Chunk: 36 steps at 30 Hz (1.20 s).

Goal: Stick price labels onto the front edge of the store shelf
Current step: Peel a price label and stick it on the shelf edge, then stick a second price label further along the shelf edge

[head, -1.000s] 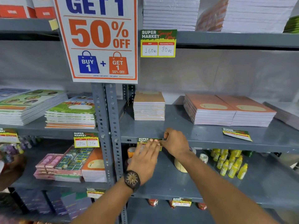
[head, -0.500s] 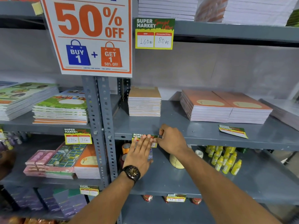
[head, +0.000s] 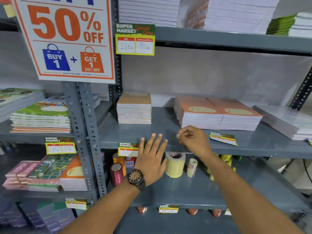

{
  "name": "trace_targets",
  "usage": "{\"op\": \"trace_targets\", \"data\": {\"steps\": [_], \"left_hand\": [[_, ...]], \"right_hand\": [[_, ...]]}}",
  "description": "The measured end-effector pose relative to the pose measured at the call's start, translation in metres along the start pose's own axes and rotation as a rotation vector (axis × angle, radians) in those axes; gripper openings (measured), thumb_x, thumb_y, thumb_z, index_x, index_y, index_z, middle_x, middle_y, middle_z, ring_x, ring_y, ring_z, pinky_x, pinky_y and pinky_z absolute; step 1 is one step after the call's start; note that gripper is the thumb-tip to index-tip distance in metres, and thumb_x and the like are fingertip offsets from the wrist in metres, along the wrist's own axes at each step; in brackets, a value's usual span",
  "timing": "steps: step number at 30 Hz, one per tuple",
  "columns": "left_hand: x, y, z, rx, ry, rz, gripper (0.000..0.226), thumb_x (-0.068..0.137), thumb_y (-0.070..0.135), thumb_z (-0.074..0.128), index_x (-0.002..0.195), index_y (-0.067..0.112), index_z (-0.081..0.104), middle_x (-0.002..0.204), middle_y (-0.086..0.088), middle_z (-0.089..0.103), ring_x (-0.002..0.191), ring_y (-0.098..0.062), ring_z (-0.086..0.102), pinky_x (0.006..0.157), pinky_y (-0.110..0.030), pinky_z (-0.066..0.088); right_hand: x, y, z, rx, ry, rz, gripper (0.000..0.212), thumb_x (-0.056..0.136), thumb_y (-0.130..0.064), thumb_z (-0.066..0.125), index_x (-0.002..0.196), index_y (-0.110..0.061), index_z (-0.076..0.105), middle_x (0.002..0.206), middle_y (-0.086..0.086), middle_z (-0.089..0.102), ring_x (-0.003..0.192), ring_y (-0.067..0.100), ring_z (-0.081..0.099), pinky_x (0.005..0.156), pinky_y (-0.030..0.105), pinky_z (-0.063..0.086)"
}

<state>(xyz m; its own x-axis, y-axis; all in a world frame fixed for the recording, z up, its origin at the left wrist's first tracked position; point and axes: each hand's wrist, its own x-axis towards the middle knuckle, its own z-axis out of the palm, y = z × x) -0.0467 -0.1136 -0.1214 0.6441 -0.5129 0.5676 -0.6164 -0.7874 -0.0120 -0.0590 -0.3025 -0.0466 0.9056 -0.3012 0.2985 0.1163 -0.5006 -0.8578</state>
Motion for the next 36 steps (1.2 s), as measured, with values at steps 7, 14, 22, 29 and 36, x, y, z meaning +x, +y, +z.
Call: {"op": "trace_targets", "data": {"steps": [7,14,22,29,36], "left_hand": [[0.105,0.091,-0.016,-0.334,-0.162,-0.215,0.039,0.089,0.04,0.048,0.124,0.023,0.055,0.123,-0.006,0.066,0.114,-0.029,0.057,0.096,-0.041,0.045],[0.19,0.156,0.012,-0.596,-0.368,-0.565,0.043,0.08,0.038,0.06,0.099,0.0,0.065,0.104,-0.023,0.069,0.09,-0.038,0.064,0.063,-0.032,0.046],[0.22,0.179,0.033,-1.052,-0.329,-0.974,0.025,0.071,0.002,0.079,0.083,0.005,0.058,0.095,-0.016,0.065,0.087,-0.03,0.065,0.07,-0.04,0.061],[0.197,0.195,0.027,-1.181,-0.357,-0.87,0.025,0.078,0.008,0.075,0.101,0.01,0.065,0.083,-0.009,0.065,0.065,-0.016,0.057,0.055,-0.025,0.051],[0.149,0.198,0.027,-0.851,-0.287,-0.571,0.018,0.081,0.021,0.075,0.071,0.022,0.06,0.072,-0.002,0.07,0.056,-0.012,0.056,0.059,-0.027,0.047]], "right_hand": [[0.04,0.066,-0.145,-0.365,0.234,0.255,0.008,0.074,-0.018,0.072,0.079,-0.014,0.07,0.089,0.008,0.073,0.09,0.028,0.065,0.077,0.031,0.049],[0.06,0.089,-0.186,-0.478,0.022,0.245,0.034,0.075,-0.026,0.077,0.098,-0.003,0.069,0.099,0.014,0.069,0.096,0.03,0.063,0.082,0.034,0.05],[0.08,0.104,-0.202,-0.093,-0.137,0.346,0.042,0.061,0.0,0.086,0.099,0.001,0.068,0.09,0.014,0.067,0.078,0.023,0.061,0.069,0.029,0.05],[0.069,0.106,-0.214,0.035,-0.268,0.262,0.018,0.077,0.001,0.073,0.094,-0.005,0.075,0.086,0.009,0.074,0.074,0.017,0.064,0.069,0.03,0.053],[0.032,0.115,-0.22,-0.121,-0.328,-0.017,0.014,0.076,-0.013,0.079,0.086,-0.022,0.076,0.085,-0.003,0.076,0.076,0.009,0.067,0.073,0.031,0.055]]}}
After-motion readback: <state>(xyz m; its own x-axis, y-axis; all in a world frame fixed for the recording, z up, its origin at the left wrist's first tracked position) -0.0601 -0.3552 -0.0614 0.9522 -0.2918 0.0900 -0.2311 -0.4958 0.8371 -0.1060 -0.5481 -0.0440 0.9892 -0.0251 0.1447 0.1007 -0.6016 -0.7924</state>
